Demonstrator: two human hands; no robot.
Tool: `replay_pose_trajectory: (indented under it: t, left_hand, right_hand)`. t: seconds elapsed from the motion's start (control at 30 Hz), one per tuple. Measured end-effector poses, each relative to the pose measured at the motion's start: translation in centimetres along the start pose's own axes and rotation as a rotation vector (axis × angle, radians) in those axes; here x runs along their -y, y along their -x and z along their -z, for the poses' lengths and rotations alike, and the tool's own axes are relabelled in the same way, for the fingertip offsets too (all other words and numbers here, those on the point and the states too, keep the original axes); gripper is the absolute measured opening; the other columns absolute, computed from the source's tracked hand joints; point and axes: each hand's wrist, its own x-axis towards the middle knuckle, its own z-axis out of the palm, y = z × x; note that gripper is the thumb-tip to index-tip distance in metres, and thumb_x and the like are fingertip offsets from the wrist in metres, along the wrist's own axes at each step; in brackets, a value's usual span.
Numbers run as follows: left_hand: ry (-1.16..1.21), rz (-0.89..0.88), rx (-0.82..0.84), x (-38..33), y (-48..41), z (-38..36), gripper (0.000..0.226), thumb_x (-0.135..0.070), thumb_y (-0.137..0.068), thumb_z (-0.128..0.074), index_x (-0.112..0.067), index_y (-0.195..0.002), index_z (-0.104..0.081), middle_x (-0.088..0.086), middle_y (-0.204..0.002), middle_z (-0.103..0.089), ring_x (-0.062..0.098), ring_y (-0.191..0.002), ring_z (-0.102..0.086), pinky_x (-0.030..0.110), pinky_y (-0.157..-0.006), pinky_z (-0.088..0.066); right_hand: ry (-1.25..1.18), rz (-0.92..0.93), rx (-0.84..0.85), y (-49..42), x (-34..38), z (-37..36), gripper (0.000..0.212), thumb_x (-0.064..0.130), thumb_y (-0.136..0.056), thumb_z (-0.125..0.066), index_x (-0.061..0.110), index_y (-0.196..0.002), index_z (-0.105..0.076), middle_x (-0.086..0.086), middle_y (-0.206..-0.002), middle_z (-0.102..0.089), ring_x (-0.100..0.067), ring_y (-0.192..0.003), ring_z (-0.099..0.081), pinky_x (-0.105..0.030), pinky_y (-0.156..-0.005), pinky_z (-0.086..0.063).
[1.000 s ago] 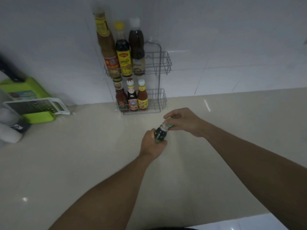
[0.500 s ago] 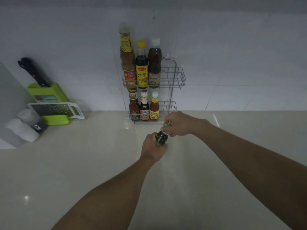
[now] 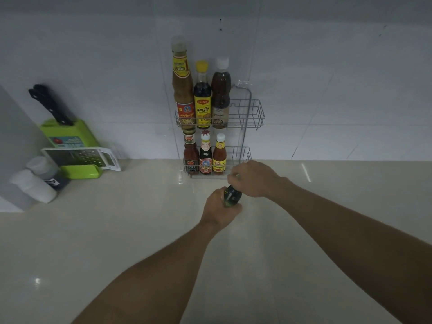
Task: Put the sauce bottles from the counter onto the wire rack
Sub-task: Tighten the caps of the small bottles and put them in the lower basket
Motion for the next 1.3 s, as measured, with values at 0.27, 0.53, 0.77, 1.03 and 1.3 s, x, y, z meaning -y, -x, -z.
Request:
replay_pose_trajectory:
  t: [0.27,0.53,0.77,1.03,1.3]
  left_hand:
    - [-0.144,0.029,-0.100,0.0,-0.1,-0.7,0.021,-0.022,-0.074,-0.067,-0.018,-0.092,-0.058,0.003,-0.093,-0.063,0.020,-0.079,-0.060,0.030,-0.062,-0.044]
    - [-0.170,0.077,-0.192,-0.8,-0.4,-0.3,0.019,-0.020,-0.077,-0.065,-0.022,-0.095,-0.058,-0.005,-0.084,-0.064,0.020,-0.080,-0.062,0.028,-0.060,-0.041]
    - [-0.070,0.110,0.006,-0.7,-0.5,-0.3,0.021,-0.017,-0.071,-0.070,-0.025,-0.088,-0.061,-0.002,-0.083,-0.067,0.020,-0.078,-0.063,0.026,-0.063,-0.047]
    - [-0.119,0.155,-0.025,-0.7,0.0,-0.9,0.019,-0.016,-0.072,-0.067,-0.024,-0.089,-0.061,-0.004,-0.081,-0.065,0.021,-0.078,-0.064,0.027,-0.062,-0.046]
    - [-0.108,0.087,-0.044,-1.5,-0.9,-0.4,0.019,-0.019,-0.066,-0.067,-0.026,-0.081,-0.058,-0.002,-0.080,-0.066,0.024,-0.077,-0.063,0.030,-0.068,-0.048]
  right_hand:
    - [-0.167,-0.207,0.122,-1.2,-0.1,-1.7,0.053,0.059,-0.100,-0.024,0.021,-0.071,-0.047,-0.001,-0.077,-0.057,-0.015,-0.070,-0.053,-0.033,-0.066,-0.042]
    - [-0.092,-0.263,0.124,-1.4,-0.4,-1.1,0.055,0.063,-0.092,-0.031,0.018,-0.067,-0.051,-0.005,-0.072,-0.057,-0.019,-0.065,-0.053,-0.029,-0.058,-0.039]
    - [0.165,-0.015,-0.033,-0.8,-0.6,-0.9,0.046,0.046,-0.102,-0.028,0.018,-0.072,-0.050,-0.003,-0.070,-0.053,-0.026,-0.072,-0.057,-0.032,-0.060,-0.044]
    - [-0.011,-0.035,0.042,-0.5,-1.2,-1.8,0.060,0.062,-0.098,-0.027,0.018,-0.064,-0.050,0.000,-0.064,-0.052,-0.017,-0.063,-0.052,-0.031,-0.061,-0.044]
    - [0.146,0.125,-0.187,-0.4,-1.2,-1.0,0.036,0.034,-0.099,-0.035,0.019,-0.071,-0.053,0.001,-0.064,-0.052,-0.024,-0.063,-0.053,-0.030,-0.054,-0.036]
